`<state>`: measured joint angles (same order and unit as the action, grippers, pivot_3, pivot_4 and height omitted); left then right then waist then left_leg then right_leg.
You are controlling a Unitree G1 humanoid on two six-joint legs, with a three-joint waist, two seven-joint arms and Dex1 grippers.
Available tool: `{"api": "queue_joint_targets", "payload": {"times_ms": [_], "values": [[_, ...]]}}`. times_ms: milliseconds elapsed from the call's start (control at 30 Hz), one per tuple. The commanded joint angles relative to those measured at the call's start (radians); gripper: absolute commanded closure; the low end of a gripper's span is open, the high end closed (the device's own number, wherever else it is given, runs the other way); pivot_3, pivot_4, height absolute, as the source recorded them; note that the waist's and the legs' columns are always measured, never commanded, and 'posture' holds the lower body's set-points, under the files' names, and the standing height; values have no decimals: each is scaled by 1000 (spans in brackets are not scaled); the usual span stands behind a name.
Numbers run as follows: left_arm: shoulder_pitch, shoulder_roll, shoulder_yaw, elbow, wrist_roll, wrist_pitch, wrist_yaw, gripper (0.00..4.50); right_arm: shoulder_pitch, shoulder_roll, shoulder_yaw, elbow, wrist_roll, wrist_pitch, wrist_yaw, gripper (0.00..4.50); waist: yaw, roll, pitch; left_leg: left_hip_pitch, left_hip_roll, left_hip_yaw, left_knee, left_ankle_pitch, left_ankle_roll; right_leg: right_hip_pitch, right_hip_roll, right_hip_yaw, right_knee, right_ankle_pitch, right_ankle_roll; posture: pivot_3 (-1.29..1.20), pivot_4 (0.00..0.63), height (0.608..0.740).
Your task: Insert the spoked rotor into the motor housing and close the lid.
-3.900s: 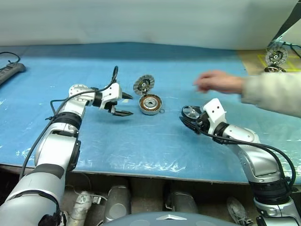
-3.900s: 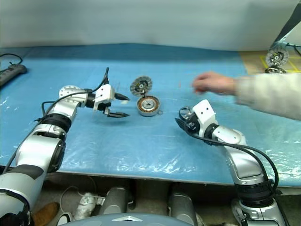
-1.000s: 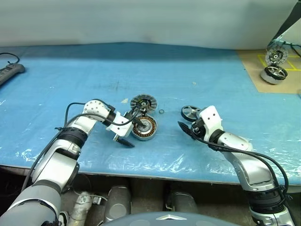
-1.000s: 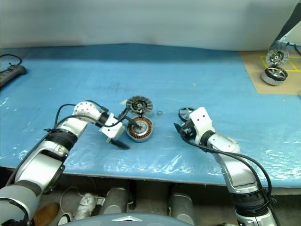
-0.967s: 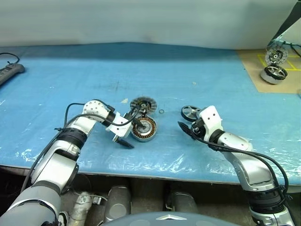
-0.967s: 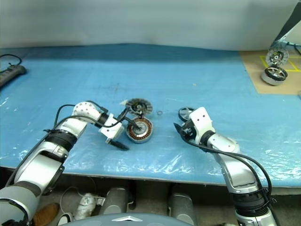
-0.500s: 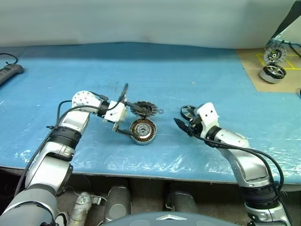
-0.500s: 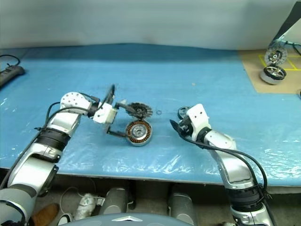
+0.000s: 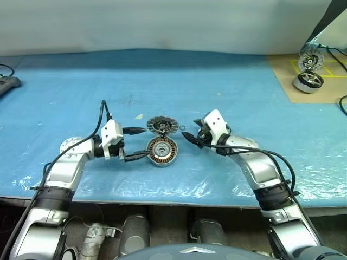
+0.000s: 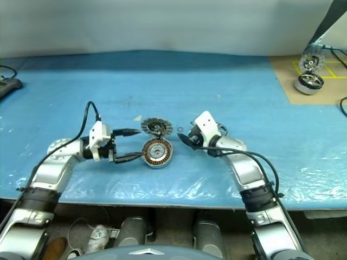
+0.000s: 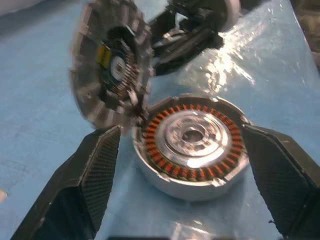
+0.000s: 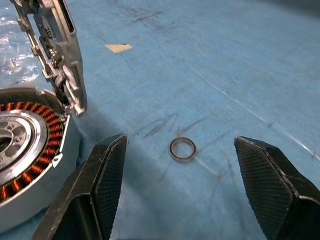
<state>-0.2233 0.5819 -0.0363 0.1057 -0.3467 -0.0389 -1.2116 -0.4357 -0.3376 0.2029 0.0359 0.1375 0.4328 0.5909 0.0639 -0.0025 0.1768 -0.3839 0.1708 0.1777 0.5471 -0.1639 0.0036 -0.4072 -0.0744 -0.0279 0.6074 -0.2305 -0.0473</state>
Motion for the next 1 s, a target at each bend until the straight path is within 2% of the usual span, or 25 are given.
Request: {"api": "queue_joint_targets", "payload": {"times_ms": [33, 200, 400, 667, 767, 1000], "values": [[69, -3, 30, -13, -5, -50, 17, 393, -47, 30, 14, 80, -25, -78, 6, 864, 1, 0, 0, 0, 0, 0, 0, 0, 0, 0, 0, 0, 0, 0, 0, 0, 150, 740], [151, -23, 43, 41, 11, -157, 35, 393, -83, 67, 11, 219, -35, -125, 27, 864, 4, 0, 0, 0, 0, 0, 1, -1, 1, 1, 0, 0, 0, 0, 0, 0, 150, 740], [174, -41, 27, 97, 19, -254, 27, 393, -120, 105, -15, 388, -43, -164, 22, 864, 4, 0, 0, 1, 1, 0, 2, -2, 3, 2, 0, 0, 2, 0, 0, 0, 150, 740], [183, -36, 30, 103, 13, -296, 28, 393, -96, 140, -42, 439, -49, -157, -5, 864, 5, -1, -1, 7, 1, 0, 3, -2, 3, 6, 0, 1, 3, 0, 0, 0, 150, 740], [176, -11, 38, 128, -8, -303, -22, 339, -75, 138, -34, 415, -58, -160, -9, 1481, 5, -1, -1, 8, 1, 0, 3, -2, 3, 7, 0, 1, 3, 0, 0, 0, 150, 740], [138, 4, 47, 195, -13, -326, -71, 339, -39, 132, -23, 319, -70, -137, -11, 3921, 5, -2, -1, 8, 1, 1, 2, -2, 3, 7, 0, 1, 3, 0, 0, 0, 150, 740]]}}
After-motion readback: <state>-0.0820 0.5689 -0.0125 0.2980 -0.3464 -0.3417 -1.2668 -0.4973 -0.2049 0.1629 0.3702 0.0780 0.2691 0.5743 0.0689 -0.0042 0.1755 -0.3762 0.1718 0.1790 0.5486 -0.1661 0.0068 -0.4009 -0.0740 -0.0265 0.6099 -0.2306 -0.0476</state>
